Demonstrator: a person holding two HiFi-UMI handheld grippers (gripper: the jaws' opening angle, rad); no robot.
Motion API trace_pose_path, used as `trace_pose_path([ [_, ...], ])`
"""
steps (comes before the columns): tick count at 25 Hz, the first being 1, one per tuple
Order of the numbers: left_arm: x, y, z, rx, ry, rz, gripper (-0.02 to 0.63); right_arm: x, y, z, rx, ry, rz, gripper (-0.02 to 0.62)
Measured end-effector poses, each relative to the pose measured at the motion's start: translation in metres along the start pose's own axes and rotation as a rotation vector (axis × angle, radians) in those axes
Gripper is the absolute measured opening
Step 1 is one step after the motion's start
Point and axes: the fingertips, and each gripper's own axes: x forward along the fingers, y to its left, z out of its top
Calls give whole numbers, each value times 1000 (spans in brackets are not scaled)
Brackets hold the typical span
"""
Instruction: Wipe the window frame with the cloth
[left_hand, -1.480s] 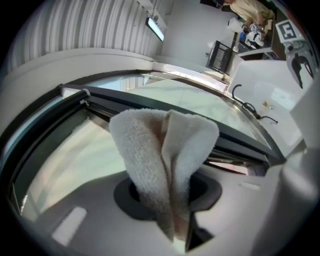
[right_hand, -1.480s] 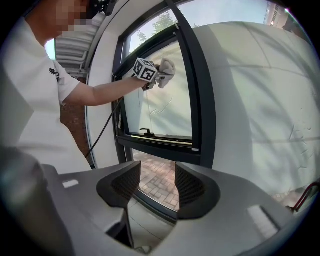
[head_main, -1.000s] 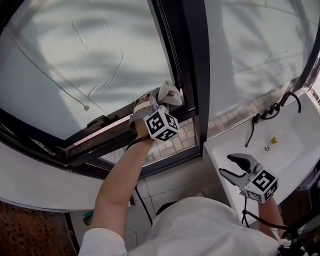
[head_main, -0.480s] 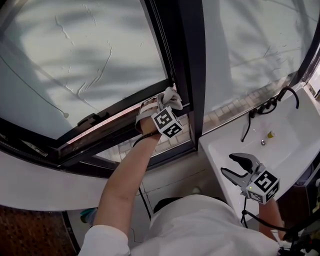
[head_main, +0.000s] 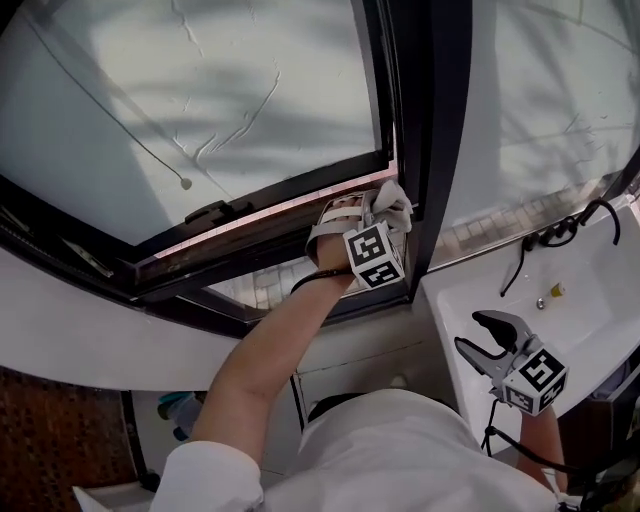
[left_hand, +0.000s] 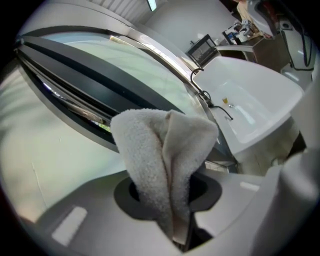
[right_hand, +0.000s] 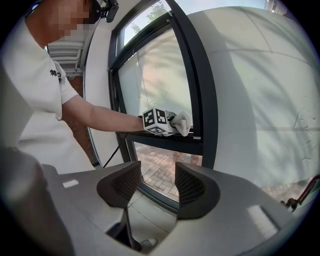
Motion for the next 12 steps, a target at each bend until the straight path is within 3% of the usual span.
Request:
trace_pose_path([
  [5, -49, 1, -24, -16, -41, 39, 132, 26, 22, 13, -31, 1, 52, 216],
  [12, -135, 14, -145, -104, 41, 119, 132, 92, 81, 44, -96, 5, 186, 218],
])
